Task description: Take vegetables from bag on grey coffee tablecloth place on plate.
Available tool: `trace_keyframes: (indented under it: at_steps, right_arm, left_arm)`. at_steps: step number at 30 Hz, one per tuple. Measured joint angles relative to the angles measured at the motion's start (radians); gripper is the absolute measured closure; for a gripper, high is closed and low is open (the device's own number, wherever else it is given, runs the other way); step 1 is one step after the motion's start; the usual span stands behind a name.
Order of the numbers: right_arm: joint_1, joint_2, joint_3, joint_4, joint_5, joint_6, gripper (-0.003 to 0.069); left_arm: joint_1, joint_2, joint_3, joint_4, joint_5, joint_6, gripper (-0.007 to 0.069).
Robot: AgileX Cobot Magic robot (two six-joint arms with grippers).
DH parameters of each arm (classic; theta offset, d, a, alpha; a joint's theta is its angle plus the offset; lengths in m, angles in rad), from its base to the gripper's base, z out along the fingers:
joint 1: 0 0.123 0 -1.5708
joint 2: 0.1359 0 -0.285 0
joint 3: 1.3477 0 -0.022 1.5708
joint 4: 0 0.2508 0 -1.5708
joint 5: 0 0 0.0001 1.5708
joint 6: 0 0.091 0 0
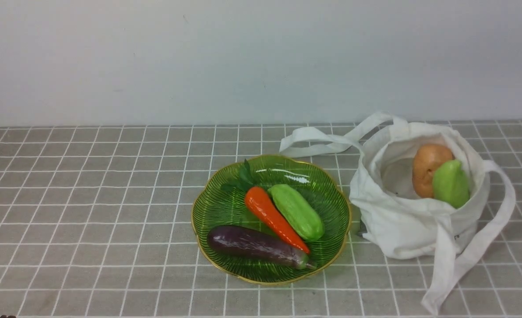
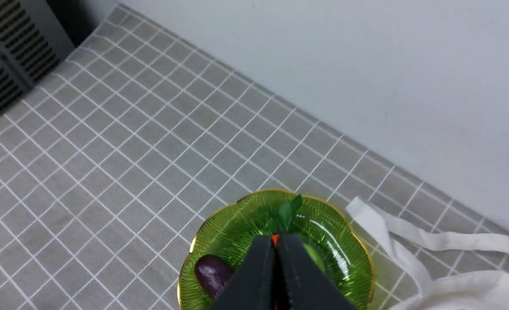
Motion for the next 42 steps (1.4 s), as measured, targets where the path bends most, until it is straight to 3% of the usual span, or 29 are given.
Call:
trace_keyframes:
  at_steps: [5, 11, 12, 14, 16, 17, 18, 19, 22, 32, 42]
  right_arm:
    - [-0.001, -0.296, 0.298, -0.052, -0.009, 0.013, 0.0674]
    - [-0.001, -0.712, 0.935, -0.087, -0.404, -0.019, 0.0674]
    - [-0.001, -0.725, 0.957, -0.086, -0.424, -0.019, 0.0674]
    - [-0.001, -0.875, 1.237, -0.100, -0.720, -0.025, 0.0674]
    - [-0.001, -0.924, 1.318, -0.101, -0.845, -0.026, 0.0674]
    - [-0.001, -0.998, 1.419, -0.101, -1.063, -0.028, 0.0674]
    - [-0.001, -1.013, 1.440, -0.101, -1.086, -0.028, 0.0674]
    - [-0.001, -1.063, 1.508, -0.101, -1.272, -0.028, 0.0674]
    - [-0.001, -1.132, 1.589, -0.101, -1.452, -0.029, 0.0674]
    - [-0.001, -1.199, 1.700, -0.101, -1.505, -0.029, 0.0674]
    - [-0.001, -1.199, 1.717, -0.101, -1.412, -0.039, 0.0674]
  left_arm:
    - [0.000, 0.000, 0.000, 0.000, 0.000, 0.000, 0.0632]
    - [0.000, 0.000, 0.000, 0.000, 0.000, 0.000, 0.0632]
    - [0.000, 0.000, 0.000, 0.000, 0.000, 0.000, 0.0632]
    - [0.000, 0.000, 0.000, 0.000, 0.000, 0.000, 0.0632]
    - [0.000, 0.000, 0.000, 0.000, 0.000, 0.000, 0.0632]
    - [0.000, 0.000, 0.000, 0.000, 0.000, 0.000, 0.0632]
    - [0.000, 0.000, 0.000, 0.000, 0.000, 0.000, 0.0632]
    - [0.000, 0.000, 0.000, 0.000, 0.000, 0.000, 0.0632]
    - [0.000, 0.000, 0.000, 0.000, 0.000, 0.000, 0.0632]
    - [0.000, 0.000, 0.000, 0.000, 0.000, 0.000, 0.0632]
    - [0.000, 0.000, 0.000, 0.000, 0.000, 0.000, 0.0632]
